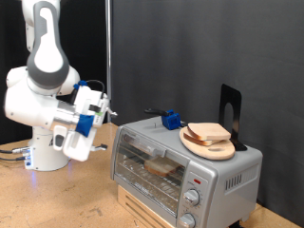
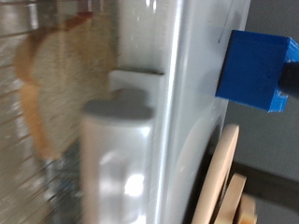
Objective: Make a piece of toast with the oven
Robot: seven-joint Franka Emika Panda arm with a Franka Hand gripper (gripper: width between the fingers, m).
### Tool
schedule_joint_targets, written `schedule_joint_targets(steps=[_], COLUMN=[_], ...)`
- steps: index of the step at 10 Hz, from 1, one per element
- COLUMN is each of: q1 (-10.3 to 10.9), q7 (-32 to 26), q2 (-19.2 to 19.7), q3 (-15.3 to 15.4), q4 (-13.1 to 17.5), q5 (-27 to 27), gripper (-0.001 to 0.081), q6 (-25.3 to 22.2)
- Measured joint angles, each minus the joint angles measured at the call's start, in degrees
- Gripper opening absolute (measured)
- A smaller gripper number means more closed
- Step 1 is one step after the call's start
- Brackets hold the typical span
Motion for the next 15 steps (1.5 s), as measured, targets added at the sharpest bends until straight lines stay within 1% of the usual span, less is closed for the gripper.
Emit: schedule_joint_targets(steps=[1,2,3,4,5,6,7,8,9,10,11,12,13,15], q1=[-1.2,-1.1,-1.3,-1.7,-2.0,-2.1,-2.1,-2.1,-2.1,-2.1,-2.1,-2.1,-2.1,-2.0], q7=[0.0,0.0,0.3,2.4,5.3,8.2,9.8,10.0,9.9,9.0,8.5,8.4,8.0,6.6], q2=[-0.1,0.0,0.3,1.0,2.2,4.0,6.0,8.6,8.4,8.5,9.1,10.7,13.0,17.5], q3=[-0.8,-0.7,-1.1,-1.6,-1.9,-1.8,-1.8,-1.7,-1.7,-1.8,-1.8,-1.7,-1.6,-1.3], q4=[0.1,0.2,0.9,2.7,5.3,8.4,11.1,12.9,12.8,12.9,13.8,15.9,18.6,23.3], q5=[-0.7,-1.5,-5.0,-10.4,-15.4,-19.1,-19.7,-19.7,-19.7,-19.6,-19.6,-19.5,-18.9,-16.8], gripper=[0.0808,0.0808,0.0808,0.0808,0.0808,0.0808,0.0808,0.0808,0.0808,0.0808,0.0808,0.0808,0.0808,0.0808], q6=[0.0,-0.8,-3.7,-6.6,-8.5,-9.0,-8.6,-8.5,-8.5,-9.6,-10.5,-11.8,-12.9,-12.6])
